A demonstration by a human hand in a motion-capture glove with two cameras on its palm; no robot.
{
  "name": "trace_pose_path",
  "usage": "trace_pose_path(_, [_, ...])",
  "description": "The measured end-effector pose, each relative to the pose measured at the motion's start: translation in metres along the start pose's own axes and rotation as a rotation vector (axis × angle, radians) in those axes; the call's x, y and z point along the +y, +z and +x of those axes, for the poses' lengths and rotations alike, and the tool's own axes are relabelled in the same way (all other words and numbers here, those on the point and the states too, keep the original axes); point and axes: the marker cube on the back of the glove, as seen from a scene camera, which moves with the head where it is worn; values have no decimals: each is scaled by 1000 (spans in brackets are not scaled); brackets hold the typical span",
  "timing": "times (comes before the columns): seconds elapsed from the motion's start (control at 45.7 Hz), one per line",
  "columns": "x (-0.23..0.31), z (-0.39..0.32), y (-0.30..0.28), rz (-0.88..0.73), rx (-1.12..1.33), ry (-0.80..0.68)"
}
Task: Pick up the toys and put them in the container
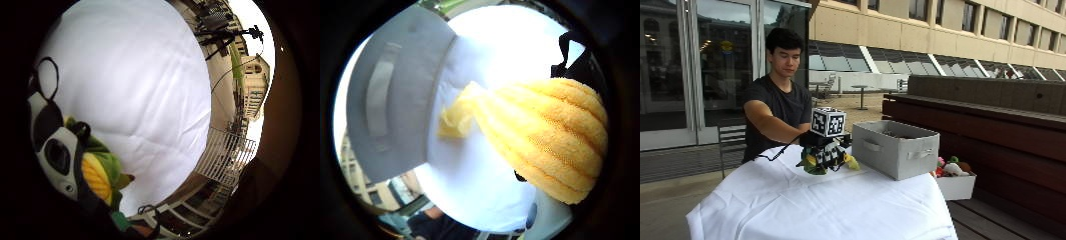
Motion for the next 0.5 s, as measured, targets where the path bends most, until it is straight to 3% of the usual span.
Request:
trace_pose_path(0.109, [9,15,-37,-16,-44,146])
trace_pose_path(0.219, [16,19,-110,42,-39,250])
trace_pose_path(0.503, [8,-56,-272,274,16,347])
